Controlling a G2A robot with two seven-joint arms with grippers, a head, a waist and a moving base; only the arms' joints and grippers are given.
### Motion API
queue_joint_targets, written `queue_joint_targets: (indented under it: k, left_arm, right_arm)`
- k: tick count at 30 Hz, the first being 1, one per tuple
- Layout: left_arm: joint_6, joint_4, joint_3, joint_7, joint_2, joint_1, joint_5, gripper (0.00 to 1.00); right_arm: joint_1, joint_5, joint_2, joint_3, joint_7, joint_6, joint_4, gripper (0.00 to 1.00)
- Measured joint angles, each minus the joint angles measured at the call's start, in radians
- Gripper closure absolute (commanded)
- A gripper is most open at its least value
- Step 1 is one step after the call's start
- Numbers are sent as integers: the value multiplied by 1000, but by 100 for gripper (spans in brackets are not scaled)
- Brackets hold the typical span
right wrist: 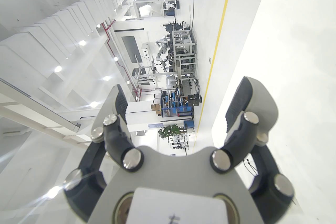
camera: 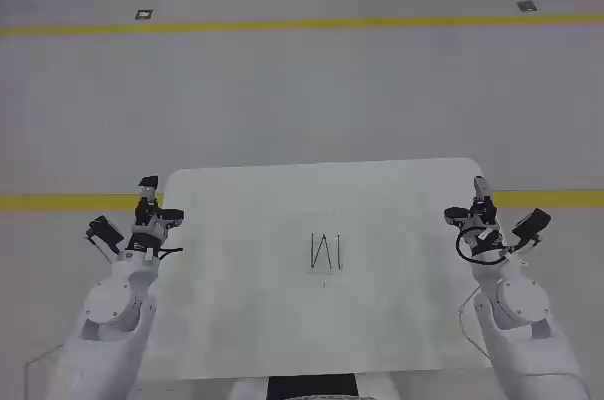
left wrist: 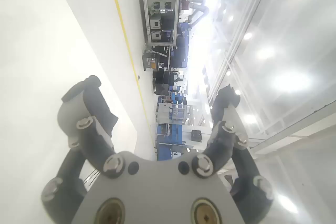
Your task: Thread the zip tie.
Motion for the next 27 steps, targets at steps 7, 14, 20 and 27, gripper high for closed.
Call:
queue_joint_targets:
  k: [7,14,20,27]
  left_arm:
    - [0,0,0,0,0,0,0,22]
    - [-24,-43,10,-81,3,-33,39,0]
    - [130,-91,29,-319,18,-60,102,0]
    - [138,-96,27,-331,18,-60,89,0]
  right_arm:
    - [0,0,0,0,0,0,0,22]
    - [0,0,0,0,0,0,0,0]
    - [0,0,0,0,0,0,0,0]
    - [0,0,0,0,0,0,0,0]
